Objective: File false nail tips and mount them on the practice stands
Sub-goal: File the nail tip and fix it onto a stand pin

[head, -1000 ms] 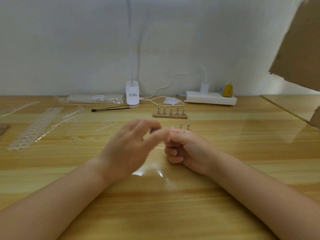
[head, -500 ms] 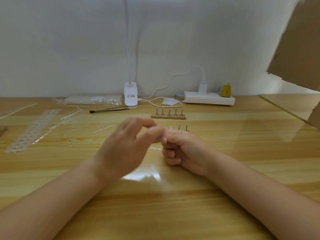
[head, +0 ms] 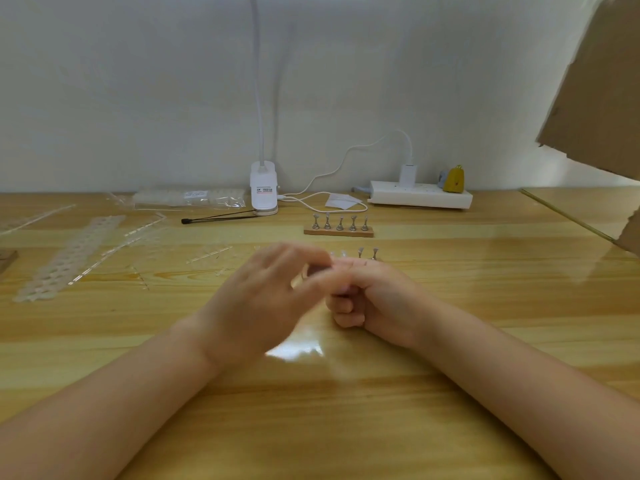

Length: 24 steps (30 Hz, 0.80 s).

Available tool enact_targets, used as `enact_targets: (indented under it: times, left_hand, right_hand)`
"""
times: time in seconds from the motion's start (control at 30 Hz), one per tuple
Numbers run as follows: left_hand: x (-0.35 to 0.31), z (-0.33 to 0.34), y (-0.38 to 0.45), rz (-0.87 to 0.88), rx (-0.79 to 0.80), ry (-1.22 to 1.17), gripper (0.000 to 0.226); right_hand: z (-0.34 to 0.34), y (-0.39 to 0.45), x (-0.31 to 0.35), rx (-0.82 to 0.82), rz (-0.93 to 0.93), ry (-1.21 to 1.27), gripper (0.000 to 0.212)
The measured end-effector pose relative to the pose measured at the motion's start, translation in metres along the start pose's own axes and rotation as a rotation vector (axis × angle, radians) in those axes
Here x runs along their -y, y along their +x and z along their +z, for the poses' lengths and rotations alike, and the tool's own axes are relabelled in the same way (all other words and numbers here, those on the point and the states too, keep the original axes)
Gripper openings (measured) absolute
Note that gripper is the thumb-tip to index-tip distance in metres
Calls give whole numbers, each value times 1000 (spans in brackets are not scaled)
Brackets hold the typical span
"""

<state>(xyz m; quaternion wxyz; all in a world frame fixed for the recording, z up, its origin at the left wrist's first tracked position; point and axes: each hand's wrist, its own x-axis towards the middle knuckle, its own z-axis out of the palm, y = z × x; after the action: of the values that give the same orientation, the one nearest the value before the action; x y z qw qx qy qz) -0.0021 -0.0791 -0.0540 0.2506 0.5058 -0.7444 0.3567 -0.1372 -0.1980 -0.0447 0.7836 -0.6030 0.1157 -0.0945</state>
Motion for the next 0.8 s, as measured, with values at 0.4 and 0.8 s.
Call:
enact_targets:
  times: [0.4,0.8]
  left_hand:
    - [9,-2,-1,-121,16,57,42]
    - [13,-7,-2,-168,-24,-46,47]
  right_hand:
    - [0,0,2,-18,36,32,17]
    - [-2,1,1,-20,42,16,28]
